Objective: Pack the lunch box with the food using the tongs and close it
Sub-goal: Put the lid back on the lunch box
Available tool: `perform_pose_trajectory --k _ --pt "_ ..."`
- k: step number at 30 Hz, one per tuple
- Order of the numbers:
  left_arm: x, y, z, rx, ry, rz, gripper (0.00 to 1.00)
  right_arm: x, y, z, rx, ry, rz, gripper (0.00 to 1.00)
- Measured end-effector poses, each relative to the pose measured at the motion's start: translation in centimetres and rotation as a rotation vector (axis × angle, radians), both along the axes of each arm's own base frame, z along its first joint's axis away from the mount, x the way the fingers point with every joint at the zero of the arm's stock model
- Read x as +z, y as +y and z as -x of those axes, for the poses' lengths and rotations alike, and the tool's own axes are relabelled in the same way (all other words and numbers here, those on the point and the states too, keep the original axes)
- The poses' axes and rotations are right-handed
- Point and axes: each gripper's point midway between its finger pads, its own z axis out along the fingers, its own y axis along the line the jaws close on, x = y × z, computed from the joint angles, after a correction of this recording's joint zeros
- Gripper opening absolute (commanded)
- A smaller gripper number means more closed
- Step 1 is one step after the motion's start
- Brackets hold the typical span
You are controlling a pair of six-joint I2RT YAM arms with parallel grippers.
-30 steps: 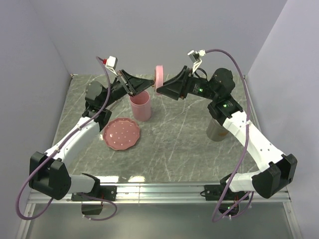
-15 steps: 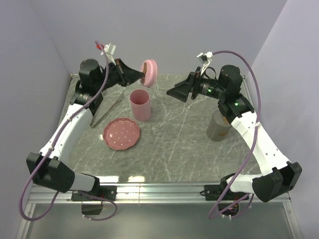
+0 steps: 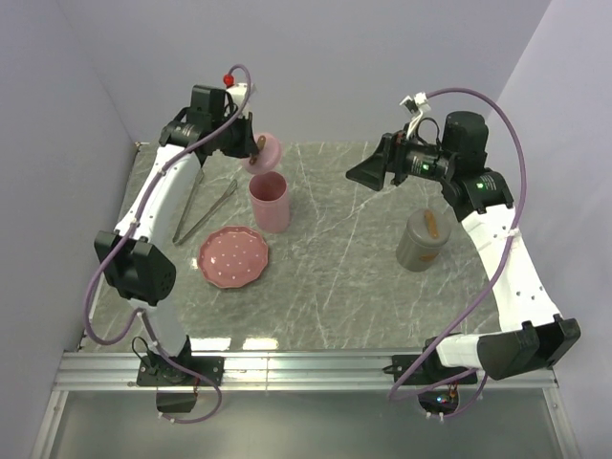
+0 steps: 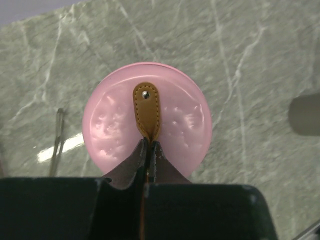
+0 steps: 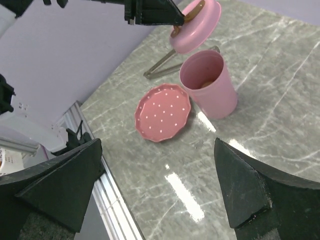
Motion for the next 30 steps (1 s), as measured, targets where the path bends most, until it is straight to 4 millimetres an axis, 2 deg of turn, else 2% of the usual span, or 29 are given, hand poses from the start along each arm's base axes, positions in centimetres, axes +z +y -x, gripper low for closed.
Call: perform_pose_trajectory --k 7,15,24,30 --pt "-2.3 0.9 -0.1 -0.044 0.050 -0.162 0.00 -1.2 -0.6 0.3 0.004 0.048 0.025 1.00" --pt "-5.1 -1.1 1.8 -0.141 0.118 -0.245 0.00 -1.4 -0.4 0.5 0.017 0.070 0.016 1.00" --pt "-8.9 -1.6 1.5 -0.171 0.205 -0.283 0.00 -1.1 -0.3 0.6 0.027 0.077 0.000 1.00" --pt "-9.2 -1.9 1.8 -0.185 0.212 -0.293 0.00 -1.1 -0.2 0.7 0.032 0.078 -0.004 1.00"
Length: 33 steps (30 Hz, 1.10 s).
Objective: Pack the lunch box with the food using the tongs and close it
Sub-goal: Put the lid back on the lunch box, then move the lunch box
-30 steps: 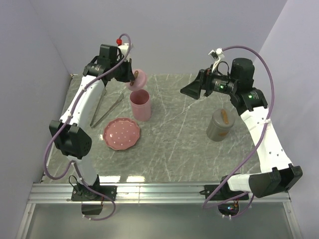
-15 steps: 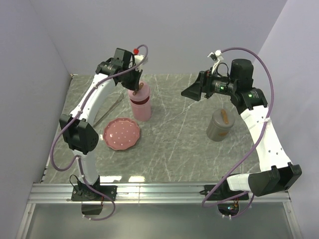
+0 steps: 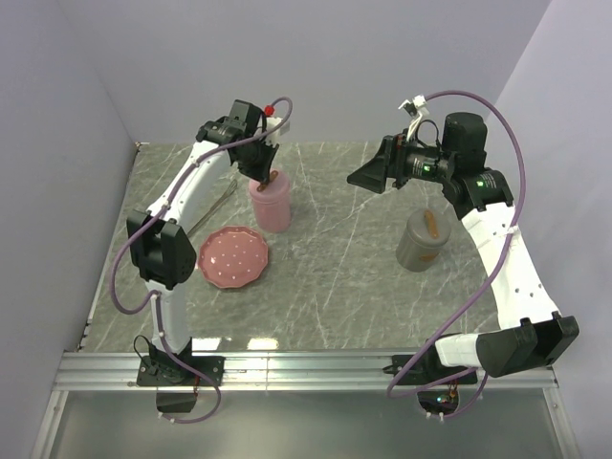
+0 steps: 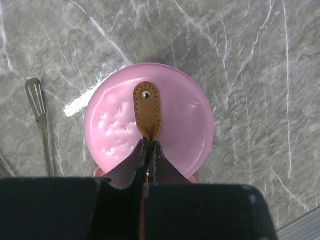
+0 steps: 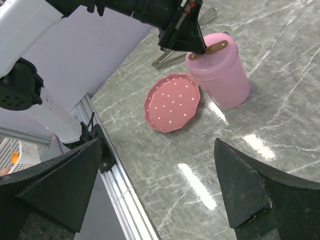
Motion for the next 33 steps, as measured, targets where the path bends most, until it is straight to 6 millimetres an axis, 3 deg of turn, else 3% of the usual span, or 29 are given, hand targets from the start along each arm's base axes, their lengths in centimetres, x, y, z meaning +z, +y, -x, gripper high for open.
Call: perform_pose_trajectory --k 23,33 --pt "-1.4 -0.9 0.7 -0.040 -0.026 -0.036 0.00 -0.3 -0.4 0.0 0.003 0.000 0.011 1.00" --pt "-1.4 -2.8 2.0 -0.116 -0.026 -0.023 0.00 -1.5 -1.4 -0.6 -0.017 0.030 0.034 1.00"
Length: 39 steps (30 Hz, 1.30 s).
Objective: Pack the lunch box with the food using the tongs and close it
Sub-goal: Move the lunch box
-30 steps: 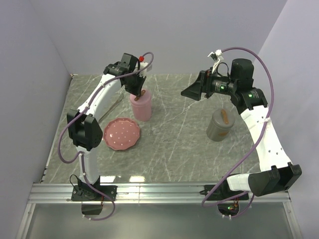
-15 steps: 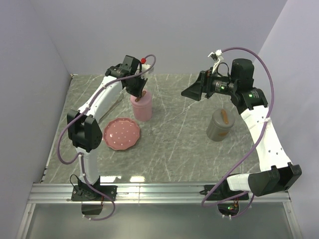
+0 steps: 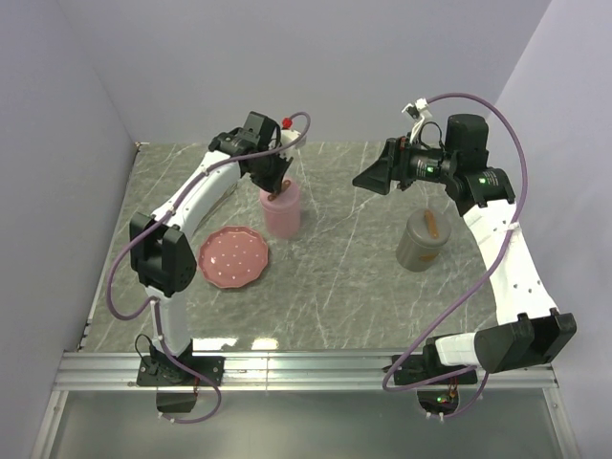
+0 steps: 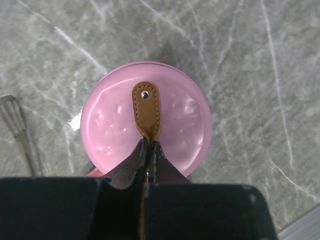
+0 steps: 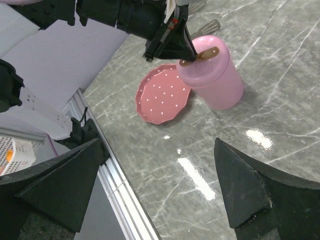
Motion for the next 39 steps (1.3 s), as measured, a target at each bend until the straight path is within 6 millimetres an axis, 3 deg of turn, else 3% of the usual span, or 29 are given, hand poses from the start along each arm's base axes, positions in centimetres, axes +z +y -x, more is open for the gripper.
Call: perform_pose_trajectory --k 9,16,30,39 --pt "-0.2 -2.1 3.2 -0.097 0.047 0.010 0.00 -0.3 -0.3 0.0 -0.005 0.007 0.007 1.00" --pt "-0.3 -3.3 8.1 -0.188 0.090 0.010 0.00 -0.4 -0.4 0.0 -0.005 0.009 0.013 1.00" --pt "-0.6 -4.9 15.8 -0.339 0.126 0.038 0.01 -0.7 -1.1 -0.2 -0.022 0.010 0.023 1.00" --pt "-0.6 -5.6 16.7 -0.370 0.125 0.034 0.01 -0.9 -2.4 -0.6 -0.056 0.018 0.032 1.00"
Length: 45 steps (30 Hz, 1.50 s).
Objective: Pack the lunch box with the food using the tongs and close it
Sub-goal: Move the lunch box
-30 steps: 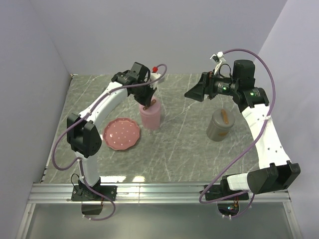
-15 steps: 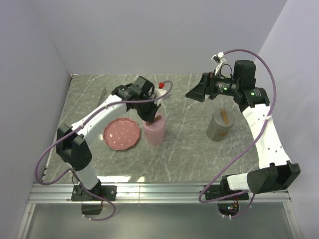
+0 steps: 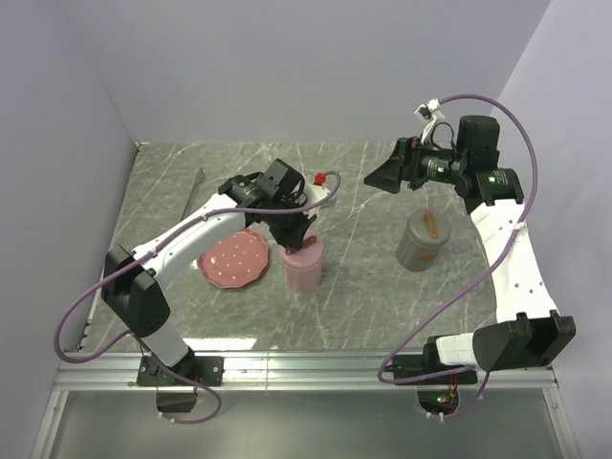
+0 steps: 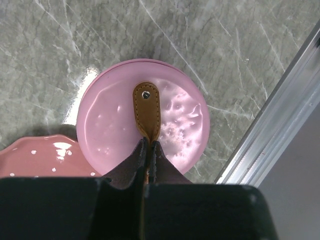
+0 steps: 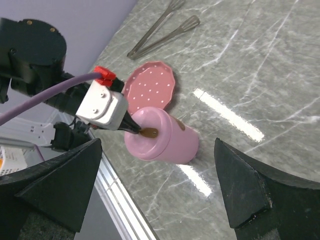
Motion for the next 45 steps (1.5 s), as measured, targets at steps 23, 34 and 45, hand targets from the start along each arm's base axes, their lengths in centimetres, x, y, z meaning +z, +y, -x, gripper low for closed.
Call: perform_pose_trajectory --k 23,34,45 --pt "0.3 -10.3 1.1 -0.103 -0.015 0.080 0.04 1.0 -9.1 -2.2 -0.262 0.000 -0.014 1.00" --pt "0.6 -18.5 4.3 -0.168 -0.015 0.175 0.06 4.5 -13.9 -0.3 -0.431 -0.071 -0.075 1.00" --pt "0.7 -24.4 5.3 -0.181 -0.063 0.226 0.08 6.8 -13.5 1.6 -0.435 -0.123 -0.097 1.00"
